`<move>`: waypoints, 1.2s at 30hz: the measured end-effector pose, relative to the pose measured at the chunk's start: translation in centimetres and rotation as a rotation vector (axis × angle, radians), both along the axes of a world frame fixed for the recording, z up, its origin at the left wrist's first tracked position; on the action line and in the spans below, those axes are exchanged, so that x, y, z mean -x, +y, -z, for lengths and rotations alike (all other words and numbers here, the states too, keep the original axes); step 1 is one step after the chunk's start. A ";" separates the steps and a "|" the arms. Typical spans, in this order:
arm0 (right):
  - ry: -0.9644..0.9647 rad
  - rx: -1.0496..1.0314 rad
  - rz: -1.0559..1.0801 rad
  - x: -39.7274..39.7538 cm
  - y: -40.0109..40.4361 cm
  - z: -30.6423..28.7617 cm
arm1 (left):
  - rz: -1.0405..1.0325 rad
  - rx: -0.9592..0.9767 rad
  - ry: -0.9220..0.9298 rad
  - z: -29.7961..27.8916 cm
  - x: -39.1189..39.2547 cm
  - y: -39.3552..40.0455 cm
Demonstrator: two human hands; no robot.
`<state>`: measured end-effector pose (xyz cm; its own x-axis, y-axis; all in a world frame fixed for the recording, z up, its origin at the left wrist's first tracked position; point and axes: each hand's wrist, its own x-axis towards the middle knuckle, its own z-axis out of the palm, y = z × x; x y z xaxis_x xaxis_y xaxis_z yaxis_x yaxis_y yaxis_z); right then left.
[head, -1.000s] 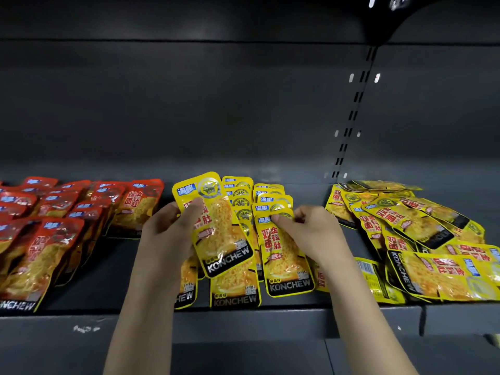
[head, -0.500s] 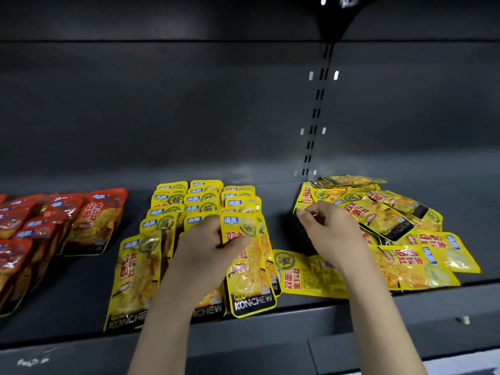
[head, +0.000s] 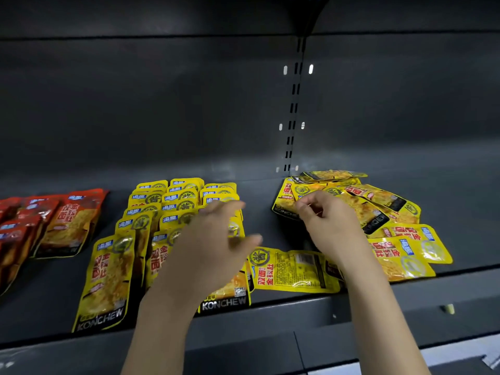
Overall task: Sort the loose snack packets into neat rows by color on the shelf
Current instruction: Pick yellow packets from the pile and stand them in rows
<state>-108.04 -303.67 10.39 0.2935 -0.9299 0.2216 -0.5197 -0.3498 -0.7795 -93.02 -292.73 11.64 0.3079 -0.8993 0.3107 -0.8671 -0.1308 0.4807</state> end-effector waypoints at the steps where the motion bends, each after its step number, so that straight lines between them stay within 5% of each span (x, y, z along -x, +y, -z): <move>1: -0.001 0.005 0.003 0.3 -0.1 -0.1 | 0.124 -0.103 -0.021 -0.2 0.5 -0.6; 5: -0.033 0.014 0.011 1.4 -0.4 -0.1 | 0.362 -0.460 -0.187 -0.1 2.4 -3.1; 18: -0.025 0.057 0.050 4.3 -2.3 -0.2 | 0.406 -0.660 -0.355 -1.4 4.3 -6.7; 30: 0.003 0.070 0.019 4.4 -3.7 -1.1 | 0.191 -0.249 -0.451 -3.4 4.0 -8.5; 36: 0.204 0.069 -0.112 1.9 -6.0 -3.3 | 0.000 0.138 -0.121 -4.2 1.1 -6.5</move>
